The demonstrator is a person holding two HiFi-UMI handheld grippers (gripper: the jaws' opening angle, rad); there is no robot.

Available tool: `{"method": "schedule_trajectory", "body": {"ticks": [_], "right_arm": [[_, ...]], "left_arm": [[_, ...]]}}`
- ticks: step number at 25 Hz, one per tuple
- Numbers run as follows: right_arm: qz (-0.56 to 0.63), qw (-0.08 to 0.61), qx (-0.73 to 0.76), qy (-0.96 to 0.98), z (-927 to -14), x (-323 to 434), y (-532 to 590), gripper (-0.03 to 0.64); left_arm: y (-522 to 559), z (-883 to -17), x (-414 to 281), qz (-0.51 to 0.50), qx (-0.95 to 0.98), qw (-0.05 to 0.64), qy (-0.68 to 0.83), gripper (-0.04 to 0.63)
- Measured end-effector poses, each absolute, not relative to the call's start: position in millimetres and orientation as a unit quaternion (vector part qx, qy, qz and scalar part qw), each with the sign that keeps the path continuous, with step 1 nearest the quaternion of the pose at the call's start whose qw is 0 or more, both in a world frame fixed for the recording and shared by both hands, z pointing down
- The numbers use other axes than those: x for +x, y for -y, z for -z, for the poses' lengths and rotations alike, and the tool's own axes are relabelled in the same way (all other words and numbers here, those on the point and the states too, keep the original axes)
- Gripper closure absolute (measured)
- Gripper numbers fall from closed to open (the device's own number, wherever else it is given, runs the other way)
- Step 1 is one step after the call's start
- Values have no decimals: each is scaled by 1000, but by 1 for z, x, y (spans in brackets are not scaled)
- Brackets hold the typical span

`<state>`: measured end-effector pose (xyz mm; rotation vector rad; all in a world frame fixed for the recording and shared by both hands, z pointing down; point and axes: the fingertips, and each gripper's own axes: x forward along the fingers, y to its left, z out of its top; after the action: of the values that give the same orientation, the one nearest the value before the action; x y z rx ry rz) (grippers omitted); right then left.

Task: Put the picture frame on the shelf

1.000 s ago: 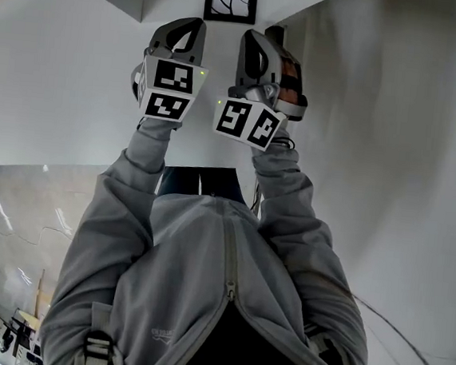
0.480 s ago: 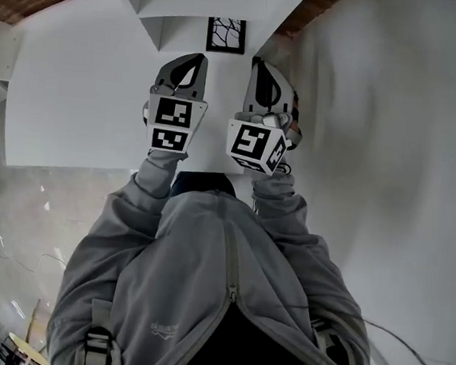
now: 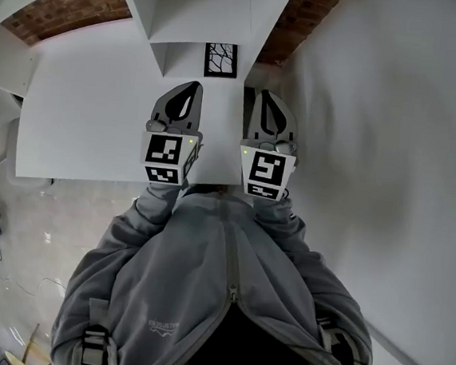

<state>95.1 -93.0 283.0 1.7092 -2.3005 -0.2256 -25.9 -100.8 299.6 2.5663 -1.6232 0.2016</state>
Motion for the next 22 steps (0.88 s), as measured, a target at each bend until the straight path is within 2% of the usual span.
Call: {"method": "schedule_trajectory", "body": {"ticks": [6,13,22], "right_arm": [[53,84,593,799,-259,104,65,591],[40,47,588,807,-237,108,41,591],[50,45,575,816,-231,106,33,591]], "left_arm": [[71,-266,-22,-26,850,43,524,589],[44,-248,-14,-26,855,28,517,589],[38,-248,-8,-32,856,21,516,589]]}}
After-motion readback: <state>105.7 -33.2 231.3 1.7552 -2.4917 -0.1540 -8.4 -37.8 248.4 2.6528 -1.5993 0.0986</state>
